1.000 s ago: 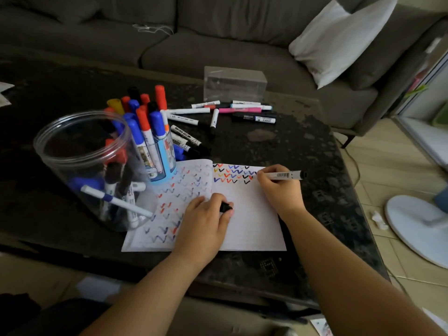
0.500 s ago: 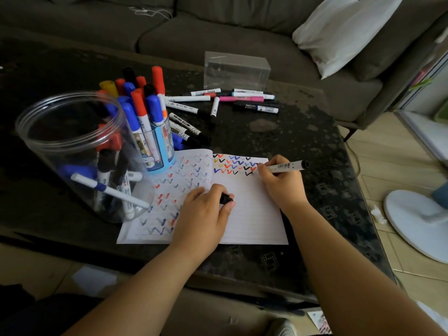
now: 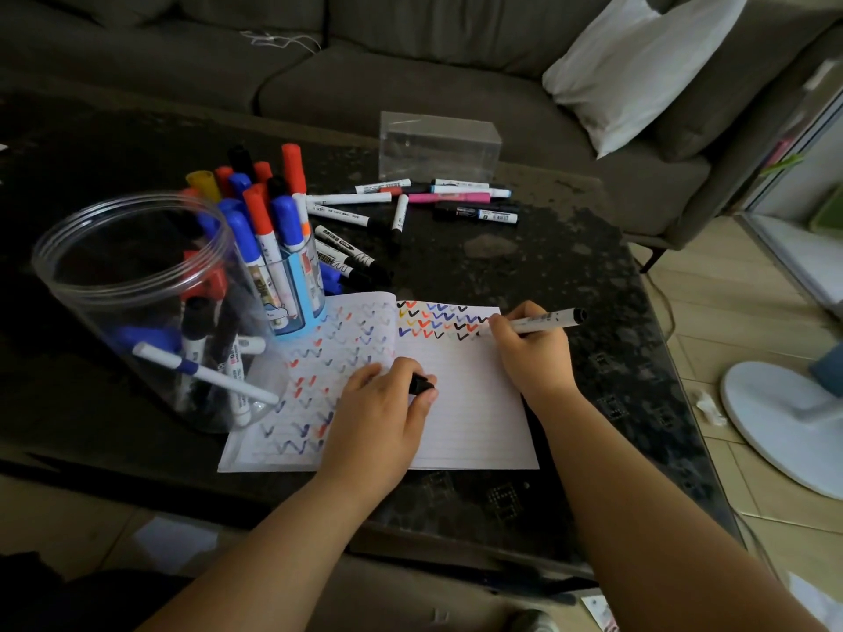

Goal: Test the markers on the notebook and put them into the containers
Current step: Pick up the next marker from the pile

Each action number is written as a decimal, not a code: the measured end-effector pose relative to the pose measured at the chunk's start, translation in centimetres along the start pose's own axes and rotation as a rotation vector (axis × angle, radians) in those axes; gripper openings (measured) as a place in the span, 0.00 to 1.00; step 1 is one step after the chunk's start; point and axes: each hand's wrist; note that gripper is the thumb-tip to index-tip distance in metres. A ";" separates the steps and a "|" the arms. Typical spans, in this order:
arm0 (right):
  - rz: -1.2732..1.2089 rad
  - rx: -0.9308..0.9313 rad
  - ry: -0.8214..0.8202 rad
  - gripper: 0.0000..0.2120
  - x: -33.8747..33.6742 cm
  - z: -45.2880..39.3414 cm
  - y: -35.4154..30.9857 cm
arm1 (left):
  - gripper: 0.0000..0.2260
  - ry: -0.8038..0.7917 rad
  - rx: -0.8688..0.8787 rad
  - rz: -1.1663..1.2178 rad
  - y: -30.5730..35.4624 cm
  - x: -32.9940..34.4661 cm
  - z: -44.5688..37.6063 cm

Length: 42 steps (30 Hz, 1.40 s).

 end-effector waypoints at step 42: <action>-0.235 -0.164 -0.335 0.11 -6.9 16.1 -10.2 | 0.07 -0.440 -0.189 0.658 6.3 -9.9 5.4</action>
Point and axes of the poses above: each hand's wrist, its own z-axis away from the middle knuckle, its own x-axis out of the palm, y = z × x, and after that the axes turned 3 degrees about -y, right-handed
